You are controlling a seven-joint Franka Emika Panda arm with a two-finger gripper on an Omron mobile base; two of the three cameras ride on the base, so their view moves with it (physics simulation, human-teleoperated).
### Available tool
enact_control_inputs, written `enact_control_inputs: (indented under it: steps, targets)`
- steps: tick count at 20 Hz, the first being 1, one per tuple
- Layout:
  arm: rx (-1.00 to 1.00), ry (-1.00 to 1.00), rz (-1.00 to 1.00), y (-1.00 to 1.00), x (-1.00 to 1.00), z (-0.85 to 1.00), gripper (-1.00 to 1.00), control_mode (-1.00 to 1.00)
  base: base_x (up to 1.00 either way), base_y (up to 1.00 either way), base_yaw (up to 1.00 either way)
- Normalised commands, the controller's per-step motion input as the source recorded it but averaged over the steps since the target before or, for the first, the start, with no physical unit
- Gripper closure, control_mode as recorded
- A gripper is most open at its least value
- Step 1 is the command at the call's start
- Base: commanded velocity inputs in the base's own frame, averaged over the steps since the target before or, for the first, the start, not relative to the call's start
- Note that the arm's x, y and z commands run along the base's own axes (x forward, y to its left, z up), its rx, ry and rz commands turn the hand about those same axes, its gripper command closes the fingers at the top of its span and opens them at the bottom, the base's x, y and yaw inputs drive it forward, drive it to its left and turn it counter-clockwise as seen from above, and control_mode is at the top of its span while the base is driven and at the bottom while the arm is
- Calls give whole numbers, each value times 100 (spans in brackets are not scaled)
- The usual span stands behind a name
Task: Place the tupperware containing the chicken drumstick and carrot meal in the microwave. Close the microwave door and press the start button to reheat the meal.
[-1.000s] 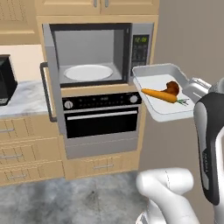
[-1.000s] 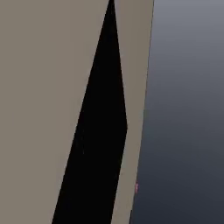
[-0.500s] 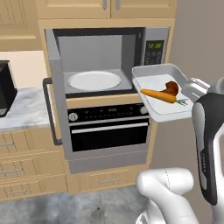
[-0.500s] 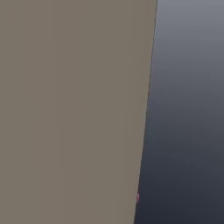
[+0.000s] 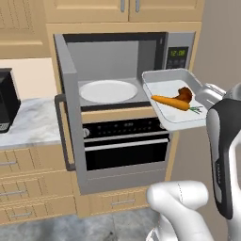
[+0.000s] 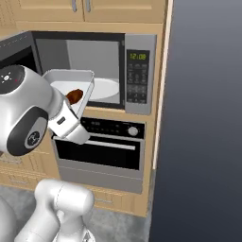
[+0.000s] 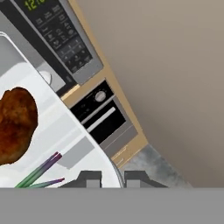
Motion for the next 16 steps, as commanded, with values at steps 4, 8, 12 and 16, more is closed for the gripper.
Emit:
enact_control_inputs:
  steps: [4, 8, 12, 16]
  targets:
    - [0, 0, 0, 0, 0, 0, 100, 100, 23, 29, 0]
    - [0, 0, 0, 0, 0, 0, 100, 100, 14, 41, 0]
    - [0, 0, 0, 0, 0, 0, 100, 100, 22, 17, 0]
    - [0, 0, 0, 0, 0, 0, 100, 100, 34, 16, 0]
